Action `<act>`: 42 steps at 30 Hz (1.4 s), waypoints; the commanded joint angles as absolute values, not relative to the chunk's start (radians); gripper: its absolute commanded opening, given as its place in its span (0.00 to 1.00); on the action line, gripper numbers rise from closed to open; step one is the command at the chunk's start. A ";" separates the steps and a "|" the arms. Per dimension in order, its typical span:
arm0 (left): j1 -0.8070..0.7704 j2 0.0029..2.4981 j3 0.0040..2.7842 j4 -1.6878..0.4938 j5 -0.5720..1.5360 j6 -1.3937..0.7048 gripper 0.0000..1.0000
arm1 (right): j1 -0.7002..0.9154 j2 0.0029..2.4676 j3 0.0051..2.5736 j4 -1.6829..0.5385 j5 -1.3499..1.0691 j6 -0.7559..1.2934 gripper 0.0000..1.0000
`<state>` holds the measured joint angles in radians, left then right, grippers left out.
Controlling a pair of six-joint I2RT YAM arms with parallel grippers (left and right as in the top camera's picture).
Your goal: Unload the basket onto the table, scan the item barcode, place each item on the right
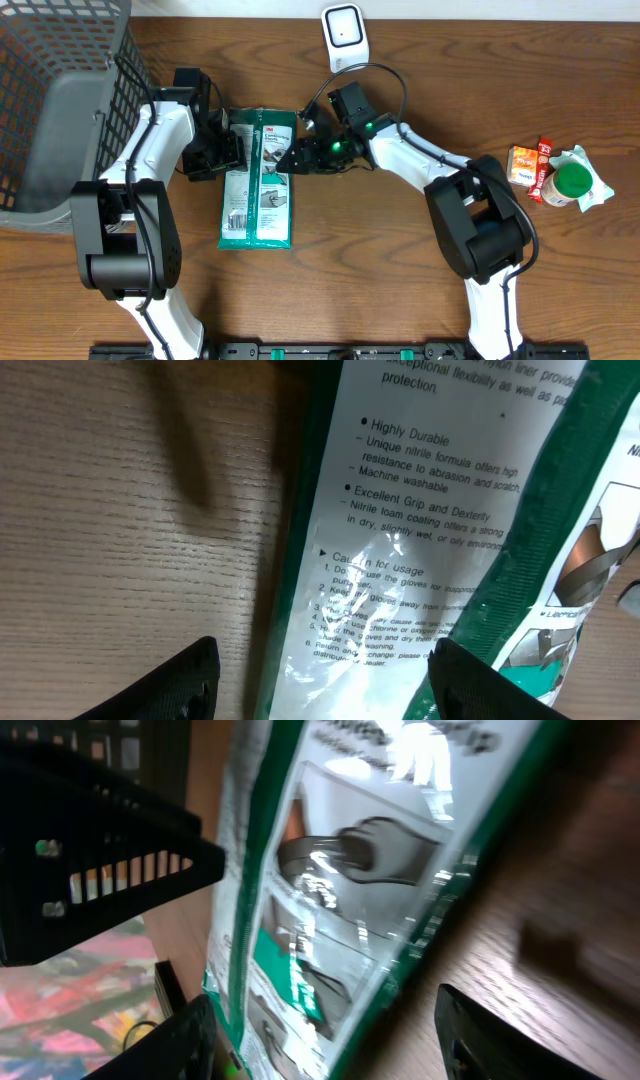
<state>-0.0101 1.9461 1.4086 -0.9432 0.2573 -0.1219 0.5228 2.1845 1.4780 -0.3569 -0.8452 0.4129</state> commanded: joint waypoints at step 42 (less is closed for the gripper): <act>-0.010 1.954 1.401 -0.925 0.250 -0.101 0.60 | 0.574 2.200 1.329 -0.147 -0.844 0.624 0.59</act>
<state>-0.0105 1.9461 1.4086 -0.9226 0.2565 -0.1143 0.5674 2.1860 1.3731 -0.2073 -0.7624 0.5751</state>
